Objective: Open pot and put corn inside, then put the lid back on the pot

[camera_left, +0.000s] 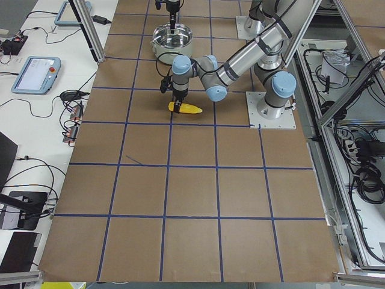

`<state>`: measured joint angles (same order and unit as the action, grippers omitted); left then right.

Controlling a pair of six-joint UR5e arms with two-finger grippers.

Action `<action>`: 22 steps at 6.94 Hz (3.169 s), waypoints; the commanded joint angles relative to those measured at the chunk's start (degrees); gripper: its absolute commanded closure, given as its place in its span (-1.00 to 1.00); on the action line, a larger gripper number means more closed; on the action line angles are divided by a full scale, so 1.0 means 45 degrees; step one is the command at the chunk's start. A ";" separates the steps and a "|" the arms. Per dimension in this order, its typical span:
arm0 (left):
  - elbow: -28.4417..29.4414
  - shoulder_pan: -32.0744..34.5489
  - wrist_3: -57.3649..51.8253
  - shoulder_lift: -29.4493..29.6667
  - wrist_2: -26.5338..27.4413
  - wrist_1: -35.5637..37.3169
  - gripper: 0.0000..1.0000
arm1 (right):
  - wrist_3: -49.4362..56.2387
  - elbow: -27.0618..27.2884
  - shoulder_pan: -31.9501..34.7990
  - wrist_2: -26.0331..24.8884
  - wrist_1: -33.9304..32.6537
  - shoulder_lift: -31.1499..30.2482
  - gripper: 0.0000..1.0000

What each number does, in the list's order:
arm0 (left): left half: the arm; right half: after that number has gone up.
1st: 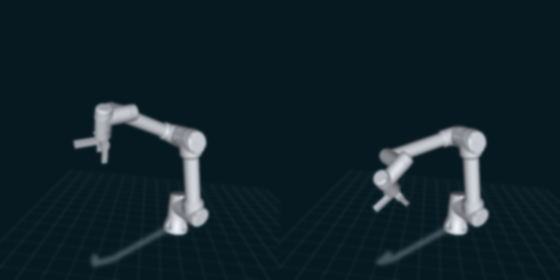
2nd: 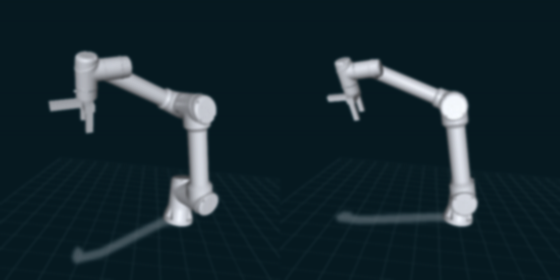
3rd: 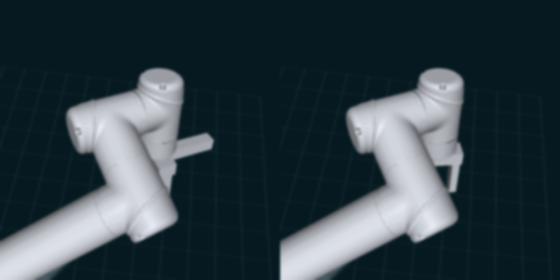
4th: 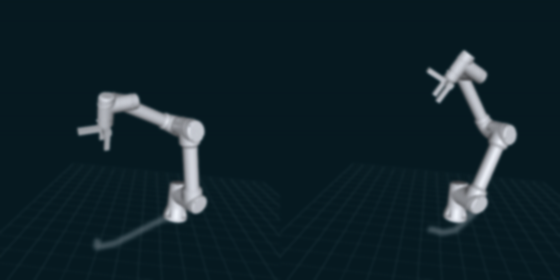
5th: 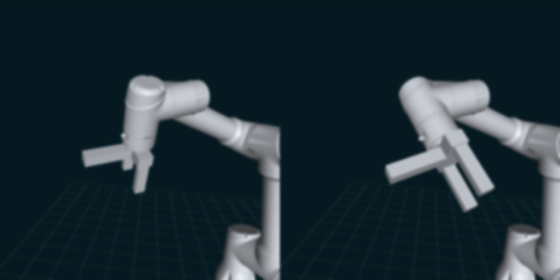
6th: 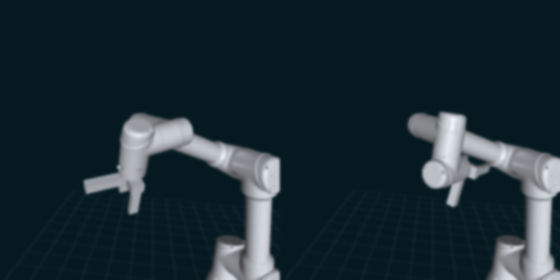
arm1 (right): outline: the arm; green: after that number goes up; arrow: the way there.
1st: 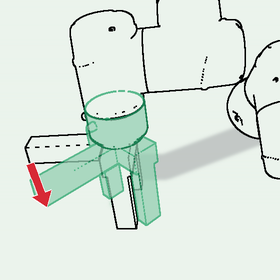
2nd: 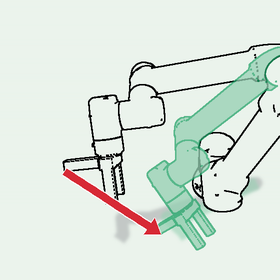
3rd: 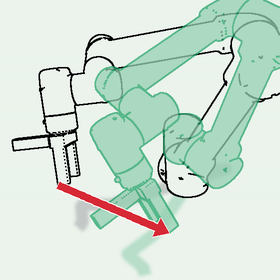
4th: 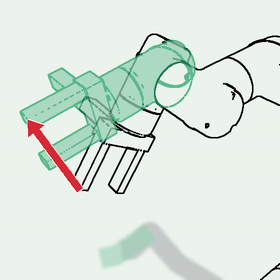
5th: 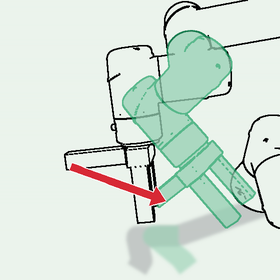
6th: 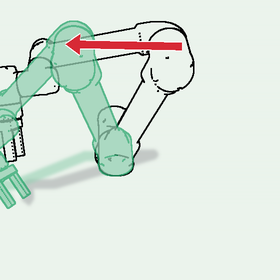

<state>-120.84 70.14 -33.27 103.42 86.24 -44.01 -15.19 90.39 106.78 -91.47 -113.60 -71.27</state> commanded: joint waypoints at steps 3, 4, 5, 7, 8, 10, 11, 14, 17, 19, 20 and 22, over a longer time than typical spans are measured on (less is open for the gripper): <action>-0.0041 -0.0001 0.0148 0.0708 0.0015 0.0971 -0.94 | -0.0100 -0.0029 0.0000 -0.0024 0.0127 -0.0021 0.17; -0.0021 -0.0001 0.0148 0.0690 0.0035 0.0972 -0.51 | -0.0120 -0.0068 0.0000 -0.0024 0.0127 -0.0040 0.20; -0.0002 -0.0001 0.0167 0.0651 0.0054 0.0972 -0.01 | -0.0120 -0.0223 0.0000 -0.0043 0.0301 -0.0060 0.21; -0.0021 0.0019 0.0245 0.0670 0.0055 0.0972 0.42 | -0.0004 -0.1602 -0.0019 -0.0043 0.1931 -0.0274 0.21; 0.0018 0.0019 0.0381 0.0554 0.0113 0.0972 0.59 | 0.0519 -0.2539 -0.0251 -0.0082 0.3200 -0.0565 0.19; 0.0270 0.0271 0.1661 0.0223 0.0756 0.0875 0.64 | 0.2432 -0.2803 -0.2233 -0.0005 0.5039 -0.1673 0.17; 0.0485 0.0447 0.2406 -0.0031 0.1067 0.0391 0.64 | 0.3309 -0.2803 -0.3232 0.0034 0.6383 -0.2396 0.17; 0.2917 0.1883 0.5153 -0.1572 0.1382 -0.4634 0.66 | 0.3493 -0.1015 -0.3711 0.0034 0.7239 -0.4486 0.17; 0.6295 0.4796 0.8870 -0.1303 0.1228 -0.7881 0.66 | 0.3455 -0.0206 -0.3710 0.0015 0.7022 -0.5213 0.17; 0.8000 0.6553 1.1446 -0.0896 0.1129 -0.9339 0.66 | 0.3474 0.0167 -0.3768 -0.0024 0.6634 -0.5645 0.16; 0.8606 0.7548 1.2442 -0.0293 0.0897 -0.9321 0.66 | 0.3377 0.0128 -0.3769 -0.0101 0.6573 -0.5665 0.15; 1.0379 0.8802 1.2513 0.1344 0.1030 -0.9165 0.66 | 0.3473 0.0244 -0.3769 -0.0122 0.6012 -0.5607 0.15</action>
<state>-78.90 106.34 22.66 104.97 90.66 -85.48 0.23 91.18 89.84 -91.95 -84.59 -96.65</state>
